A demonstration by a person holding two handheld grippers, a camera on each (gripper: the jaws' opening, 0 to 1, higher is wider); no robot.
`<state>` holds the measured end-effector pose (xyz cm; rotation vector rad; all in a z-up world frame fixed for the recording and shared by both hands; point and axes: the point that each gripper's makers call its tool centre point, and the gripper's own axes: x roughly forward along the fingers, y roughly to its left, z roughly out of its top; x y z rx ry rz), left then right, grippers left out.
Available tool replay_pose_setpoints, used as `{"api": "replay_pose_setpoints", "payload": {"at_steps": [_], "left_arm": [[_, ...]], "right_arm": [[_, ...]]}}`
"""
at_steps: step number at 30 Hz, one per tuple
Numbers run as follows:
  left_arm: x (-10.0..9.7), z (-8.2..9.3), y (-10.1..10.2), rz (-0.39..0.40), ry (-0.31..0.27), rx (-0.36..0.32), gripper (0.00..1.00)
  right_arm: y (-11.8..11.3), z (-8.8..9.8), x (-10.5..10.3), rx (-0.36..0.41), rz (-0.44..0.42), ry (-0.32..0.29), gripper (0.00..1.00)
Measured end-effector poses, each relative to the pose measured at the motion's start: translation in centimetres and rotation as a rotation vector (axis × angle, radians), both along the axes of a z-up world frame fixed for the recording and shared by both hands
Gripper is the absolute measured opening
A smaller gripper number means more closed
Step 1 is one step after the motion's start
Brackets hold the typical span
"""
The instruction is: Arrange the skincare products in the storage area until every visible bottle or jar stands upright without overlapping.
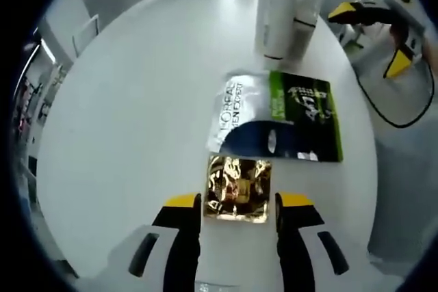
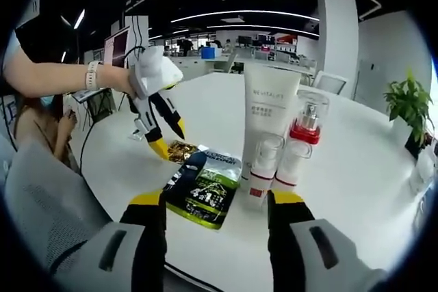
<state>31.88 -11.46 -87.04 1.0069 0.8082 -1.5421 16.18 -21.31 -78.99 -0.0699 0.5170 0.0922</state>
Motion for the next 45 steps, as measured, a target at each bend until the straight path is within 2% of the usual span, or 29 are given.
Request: {"api": "replay_pose_setpoints", "payload": {"at_steps": [5,7,10,19,24,27,32,34,38,45], "left_arm": [[0.6,0.5,1.1,0.009,-0.012,-0.006,0.41],[1.0,0.7,1.6,0.02,-0.016,-0.009,0.41],[1.2,1.0,2.4,0.024,-0.021,-0.015,0.41],[2.5,1.0,5.4,0.052,-0.039,-0.008,0.41],[3.2,0.7,7.3,0.069,-0.044,0.007,0.42],[3.8,0.5,8.4,0.087,-0.056,0.018,0.42],[4.1,0.3,9.6,0.096,-0.053,0.029,0.43],[4.3,0.3,10.1,0.102,-0.054,0.032,0.42],[4.7,0.0,11.1,0.116,-0.051,0.046,0.42],[5.4,-0.5,12.4,0.13,-0.053,0.064,0.43]], "right_arm": [[-0.6,0.6,-0.1,0.002,-0.036,-0.02,0.66],[-1.0,0.8,-0.1,-0.023,-0.045,-0.021,0.68],[-1.0,0.3,-0.4,-0.088,-0.022,0.026,0.72],[1.2,0.9,-1.5,-0.066,0.034,0.076,0.86],[0.7,2.6,-2.0,-0.085,0.009,0.065,0.93],[0.1,4.1,-2.0,-0.097,-0.015,0.03,0.92],[0.0,6.2,-1.9,-0.064,-0.034,-0.011,0.99],[0.1,6.7,-2.1,-0.05,-0.035,-0.007,0.99],[0.5,6.2,-2.6,-0.023,-0.022,0.042,0.99],[0.7,6.1,-2.9,-0.023,-0.028,0.048,1.0]]}}
